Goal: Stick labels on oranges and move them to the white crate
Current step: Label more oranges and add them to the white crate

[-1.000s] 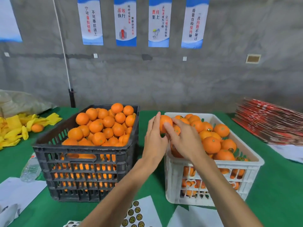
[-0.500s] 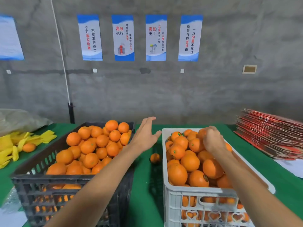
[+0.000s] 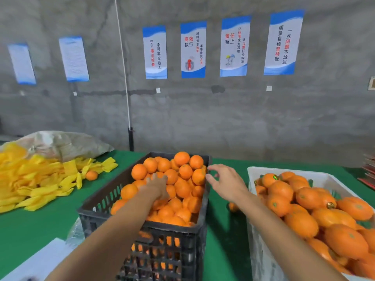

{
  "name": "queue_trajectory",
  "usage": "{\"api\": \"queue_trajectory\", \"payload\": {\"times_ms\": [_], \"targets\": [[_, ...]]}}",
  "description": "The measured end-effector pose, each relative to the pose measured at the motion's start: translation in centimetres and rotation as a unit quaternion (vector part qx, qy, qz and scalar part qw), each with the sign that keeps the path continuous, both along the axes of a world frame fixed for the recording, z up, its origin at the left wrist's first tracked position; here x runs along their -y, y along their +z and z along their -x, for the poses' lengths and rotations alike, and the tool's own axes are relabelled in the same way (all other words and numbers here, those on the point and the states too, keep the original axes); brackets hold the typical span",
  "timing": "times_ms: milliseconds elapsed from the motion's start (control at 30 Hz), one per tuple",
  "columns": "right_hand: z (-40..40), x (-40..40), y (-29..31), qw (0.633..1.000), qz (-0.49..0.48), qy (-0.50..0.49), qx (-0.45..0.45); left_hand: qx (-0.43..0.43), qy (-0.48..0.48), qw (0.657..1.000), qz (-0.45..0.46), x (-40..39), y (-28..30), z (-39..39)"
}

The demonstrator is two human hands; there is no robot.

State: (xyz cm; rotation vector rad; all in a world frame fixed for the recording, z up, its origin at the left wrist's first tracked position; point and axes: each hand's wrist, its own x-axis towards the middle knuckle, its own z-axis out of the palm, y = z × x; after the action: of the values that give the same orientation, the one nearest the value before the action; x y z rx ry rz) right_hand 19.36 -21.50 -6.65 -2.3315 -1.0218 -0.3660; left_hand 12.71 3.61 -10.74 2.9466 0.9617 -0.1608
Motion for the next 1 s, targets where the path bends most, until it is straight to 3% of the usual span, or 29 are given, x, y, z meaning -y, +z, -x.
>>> {"api": "queue_trajectory", "payload": {"times_ms": [167,267,333,467,533,667,767,900,1000], "targets": [[1.1,-4.4,-1.3,0.999,0.000,0.033,-0.030,-0.003,-0.004,1.000,0.020,-3.0,-0.1,0.0],[1.5,-5.4,-1.9,0.999,0.011,0.034,-0.033,0.026,-0.022,0.991,0.126,-4.8,-0.1,0.3],[1.8,-5.6,-2.0,0.999,-0.006,0.037,-0.039,0.053,-0.033,0.987,0.150,-5.6,-0.2,0.7],[2.4,-5.0,-2.4,0.995,-0.061,0.053,-0.061,0.105,-0.053,0.993,0.033,-4.7,0.8,0.5],[2.8,-4.4,-2.4,0.993,-0.079,0.057,-0.065,0.169,-0.068,0.983,0.029,-2.5,2.5,0.8],[4.0,-3.2,-1.1,0.989,-0.130,0.048,-0.049,0.363,-0.147,0.918,0.058,3.7,5.5,2.7],[6.1,-1.8,0.3,0.975,-0.207,0.040,-0.065,0.455,-0.187,0.865,0.095,9.2,6.2,5.1],[9.8,2.6,-0.5,0.932,-0.353,0.038,-0.078,0.538,-0.196,0.814,0.094,15.8,5.1,8.7],[12.6,6.1,-3.5,0.918,-0.386,0.024,-0.087,0.551,-0.218,0.797,0.115,19.8,2.3,11.1]]}}
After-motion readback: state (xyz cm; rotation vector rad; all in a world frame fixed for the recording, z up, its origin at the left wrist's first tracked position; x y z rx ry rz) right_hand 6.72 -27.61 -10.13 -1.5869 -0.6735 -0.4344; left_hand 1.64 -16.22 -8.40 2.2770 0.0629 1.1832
